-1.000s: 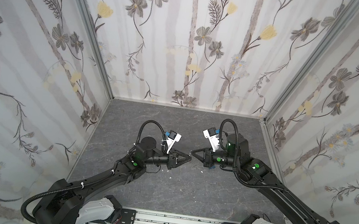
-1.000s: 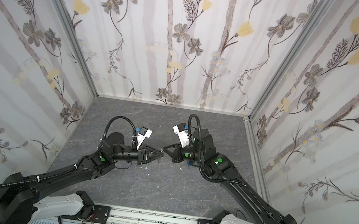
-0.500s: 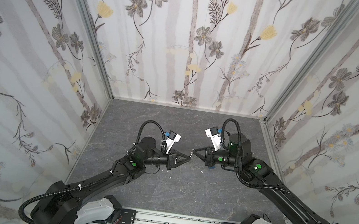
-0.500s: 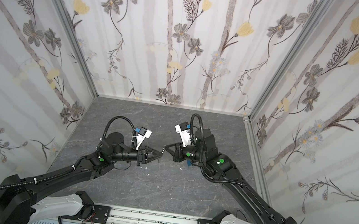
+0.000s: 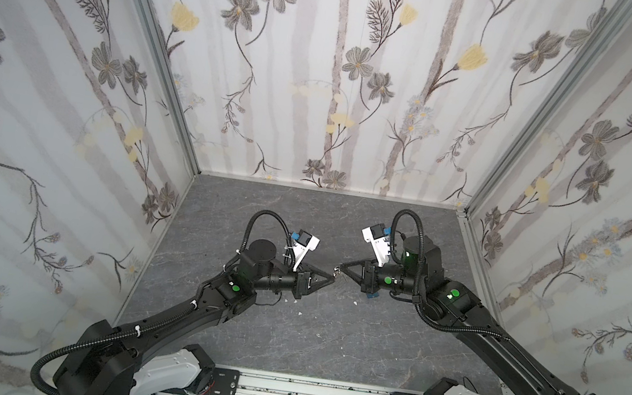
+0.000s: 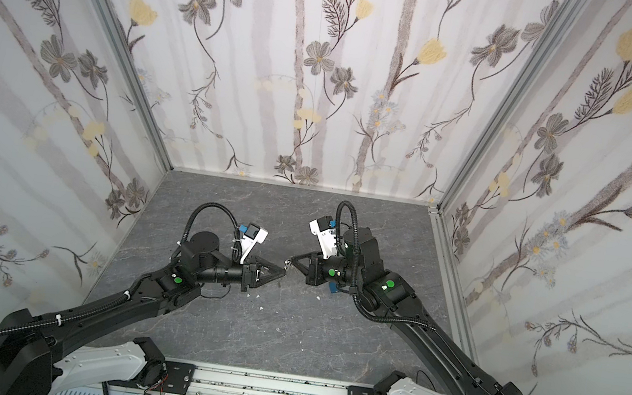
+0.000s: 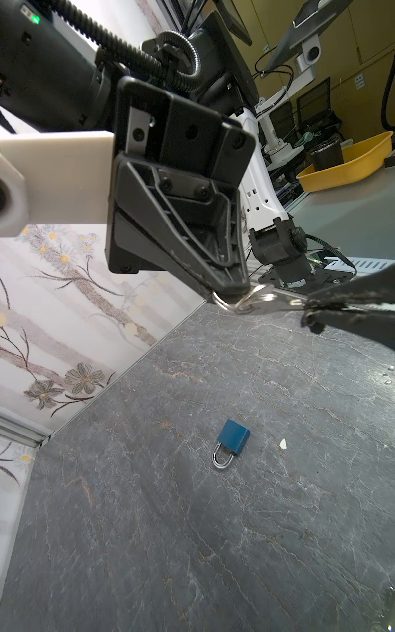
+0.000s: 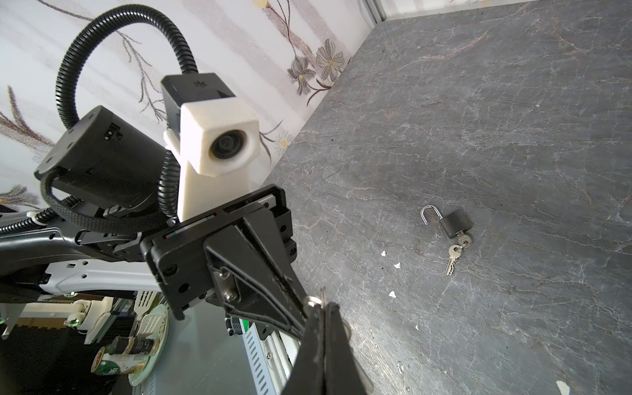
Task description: Unlock with the key
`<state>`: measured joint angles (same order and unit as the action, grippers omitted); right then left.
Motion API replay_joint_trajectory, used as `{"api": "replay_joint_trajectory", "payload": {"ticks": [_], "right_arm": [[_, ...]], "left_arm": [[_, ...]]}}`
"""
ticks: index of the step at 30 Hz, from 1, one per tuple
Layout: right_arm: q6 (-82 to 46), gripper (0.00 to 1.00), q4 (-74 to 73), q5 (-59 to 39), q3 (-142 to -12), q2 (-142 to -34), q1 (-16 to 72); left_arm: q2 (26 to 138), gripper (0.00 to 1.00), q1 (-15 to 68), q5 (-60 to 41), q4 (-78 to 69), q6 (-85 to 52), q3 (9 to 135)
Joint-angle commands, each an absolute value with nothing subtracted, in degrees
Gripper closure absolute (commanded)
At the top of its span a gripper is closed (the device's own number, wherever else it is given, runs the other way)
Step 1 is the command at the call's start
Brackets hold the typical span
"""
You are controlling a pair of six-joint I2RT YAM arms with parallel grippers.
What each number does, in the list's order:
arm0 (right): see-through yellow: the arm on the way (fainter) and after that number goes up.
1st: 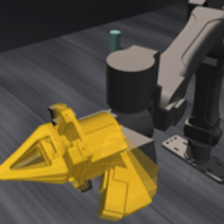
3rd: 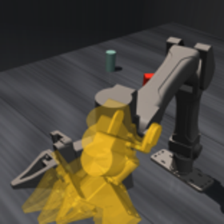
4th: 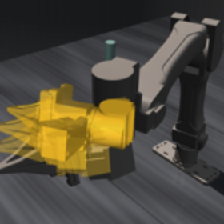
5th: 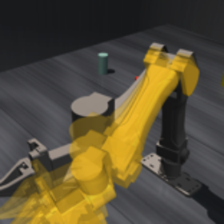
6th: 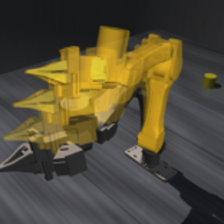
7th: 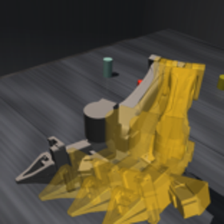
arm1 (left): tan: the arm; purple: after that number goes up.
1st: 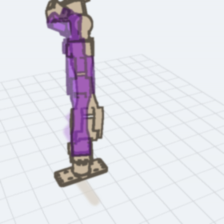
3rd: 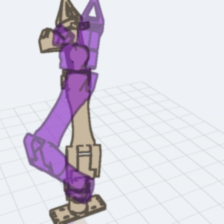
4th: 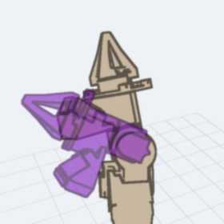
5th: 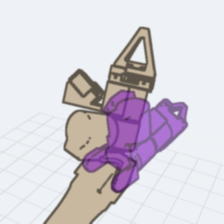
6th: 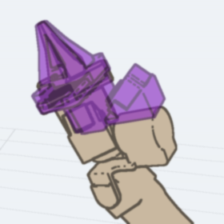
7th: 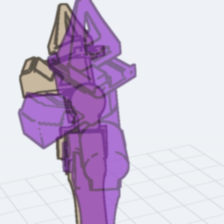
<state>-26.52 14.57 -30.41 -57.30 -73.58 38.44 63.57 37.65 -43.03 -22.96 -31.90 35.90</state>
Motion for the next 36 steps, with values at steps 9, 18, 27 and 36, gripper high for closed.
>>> {"api": "replay_joint_trajectory", "payload": {"ticks": [9,18,27,36], "right_arm": [[-25.7,1.00,12.2,-32.2,-57.0,-73.6,38.5],[-24.8,1.00,13.0,-32.5,-57.2,-73.4,38.7],[-24.5,1.00,13.4,-30.8,-57.0,-73.0,38.6],[-24.5,0.98,12.9,-28.4,-55.2,-72.8,38.0]], "left_arm": [[64.5,0.91,37.6,-43.8,-21.7,-31.0,37.4],[65.7,0.87,37.6,-45.1,-21.8,-31.3,37.8],[64.7,0.95,37.7,-44.4,-20.1,-31.1,37.7],[63.8,1.00,37.6,-42.3,-11.5,-27.5,40.1]]}}
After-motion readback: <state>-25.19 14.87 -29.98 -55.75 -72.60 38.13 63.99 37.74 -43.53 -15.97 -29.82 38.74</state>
